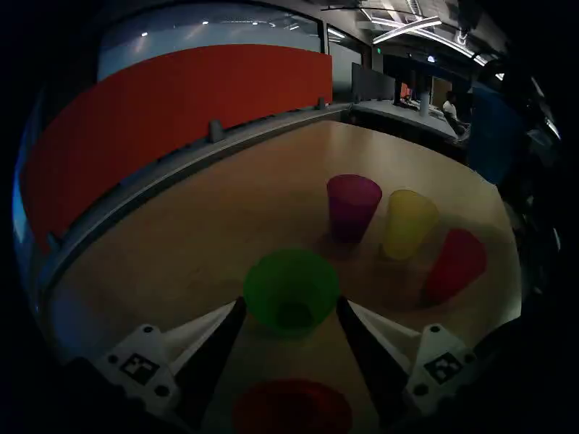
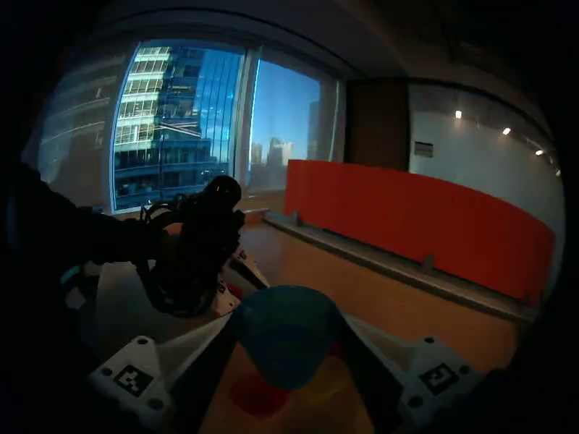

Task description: Pour water

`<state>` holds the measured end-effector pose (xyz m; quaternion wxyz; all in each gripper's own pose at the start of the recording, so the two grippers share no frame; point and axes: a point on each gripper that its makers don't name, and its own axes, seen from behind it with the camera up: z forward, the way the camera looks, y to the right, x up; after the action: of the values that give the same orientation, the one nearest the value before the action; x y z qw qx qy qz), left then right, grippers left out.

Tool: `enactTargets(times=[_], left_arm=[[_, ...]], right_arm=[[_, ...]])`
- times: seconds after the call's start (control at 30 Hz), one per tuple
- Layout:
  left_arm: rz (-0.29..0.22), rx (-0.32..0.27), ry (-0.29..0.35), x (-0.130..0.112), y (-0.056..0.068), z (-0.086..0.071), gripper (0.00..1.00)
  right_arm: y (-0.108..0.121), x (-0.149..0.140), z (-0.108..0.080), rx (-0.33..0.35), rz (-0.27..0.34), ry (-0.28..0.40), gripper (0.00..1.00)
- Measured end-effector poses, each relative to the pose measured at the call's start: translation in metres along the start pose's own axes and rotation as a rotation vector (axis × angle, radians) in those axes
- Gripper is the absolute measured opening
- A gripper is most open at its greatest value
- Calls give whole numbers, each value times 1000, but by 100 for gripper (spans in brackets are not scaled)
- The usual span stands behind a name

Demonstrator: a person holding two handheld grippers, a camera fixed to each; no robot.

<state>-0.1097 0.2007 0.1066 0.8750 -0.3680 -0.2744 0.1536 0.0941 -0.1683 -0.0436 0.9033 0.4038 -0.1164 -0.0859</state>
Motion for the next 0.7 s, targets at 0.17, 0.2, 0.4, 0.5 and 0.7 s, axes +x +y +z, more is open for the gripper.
enactTargets(times=[0.17,0.2,0.4,0.5,0.7], left_arm=[[-10,5,4,1,-1,6,93],[-14,7,6,2,-1,7,92],[-40,22,10,2,-4,11,92],[-46,33,11,2,-6,12,90],[-52,37,26,4,-5,13,86]], right_arm=[[5,0,-4,-14,7,5,92],[5,0,-4,-16,8,6,92],[6,-1,-6,-22,12,10,92],[5,-1,-7,-20,13,10,92],[4,-4,-7,-21,10,5,92]])
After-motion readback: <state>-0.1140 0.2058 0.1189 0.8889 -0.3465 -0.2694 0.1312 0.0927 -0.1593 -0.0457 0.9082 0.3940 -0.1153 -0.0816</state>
